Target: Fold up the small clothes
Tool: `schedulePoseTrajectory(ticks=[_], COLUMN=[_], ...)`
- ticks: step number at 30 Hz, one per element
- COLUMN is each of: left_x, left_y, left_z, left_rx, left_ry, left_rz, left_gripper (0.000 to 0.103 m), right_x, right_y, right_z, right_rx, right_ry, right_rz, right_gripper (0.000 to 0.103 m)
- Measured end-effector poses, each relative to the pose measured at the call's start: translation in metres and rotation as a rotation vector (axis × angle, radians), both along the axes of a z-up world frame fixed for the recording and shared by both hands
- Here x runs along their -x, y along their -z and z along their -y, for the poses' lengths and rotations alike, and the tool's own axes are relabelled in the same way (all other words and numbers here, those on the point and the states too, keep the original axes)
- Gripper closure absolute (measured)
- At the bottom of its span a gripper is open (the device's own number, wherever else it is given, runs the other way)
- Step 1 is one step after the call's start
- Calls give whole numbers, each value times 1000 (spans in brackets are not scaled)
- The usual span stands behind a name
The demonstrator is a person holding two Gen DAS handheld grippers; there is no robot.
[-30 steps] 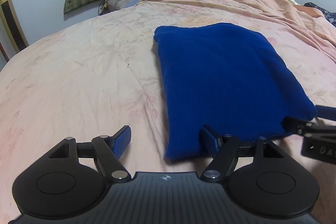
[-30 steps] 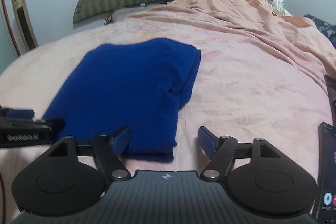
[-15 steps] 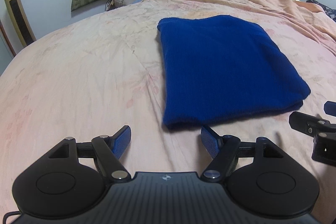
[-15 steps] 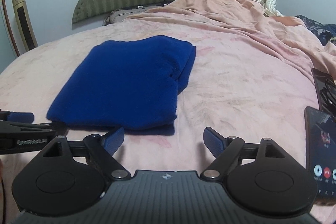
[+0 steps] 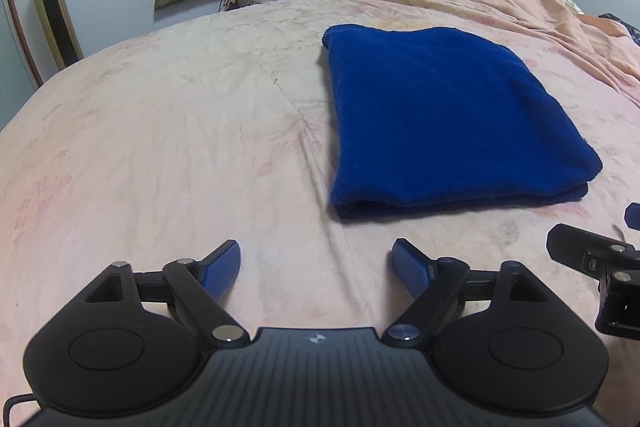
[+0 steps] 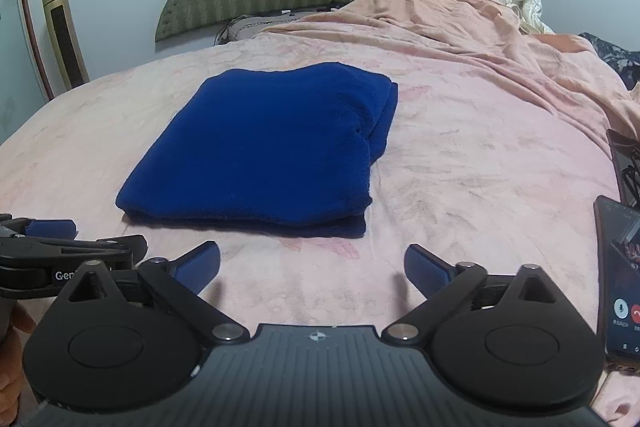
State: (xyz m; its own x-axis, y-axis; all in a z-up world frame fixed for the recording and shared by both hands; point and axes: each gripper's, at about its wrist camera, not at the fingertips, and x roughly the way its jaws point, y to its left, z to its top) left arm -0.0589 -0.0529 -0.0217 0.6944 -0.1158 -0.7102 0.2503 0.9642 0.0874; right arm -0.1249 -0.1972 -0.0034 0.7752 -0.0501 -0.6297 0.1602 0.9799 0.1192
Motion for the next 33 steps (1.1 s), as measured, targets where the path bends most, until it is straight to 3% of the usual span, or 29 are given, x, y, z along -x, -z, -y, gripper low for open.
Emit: schedulePoseTrajectory(ticks=[9, 22, 33], left_x=[0, 6, 3], left_y=[7, 15, 17], left_z=[-5, -12, -13], left_rx=[6, 52, 43], left_ry=[-15, 9, 3], left_rz=[23, 78, 87], left_gripper=[5, 4, 0], right_x=[-2, -7, -10], right_y=[6, 20, 29], right_z=[-3, 0, -8], right_rx=[7, 5, 70], right_ry=[-12, 5, -3], right_rz=[-15, -30, -18], right_gripper=[1, 0, 0])
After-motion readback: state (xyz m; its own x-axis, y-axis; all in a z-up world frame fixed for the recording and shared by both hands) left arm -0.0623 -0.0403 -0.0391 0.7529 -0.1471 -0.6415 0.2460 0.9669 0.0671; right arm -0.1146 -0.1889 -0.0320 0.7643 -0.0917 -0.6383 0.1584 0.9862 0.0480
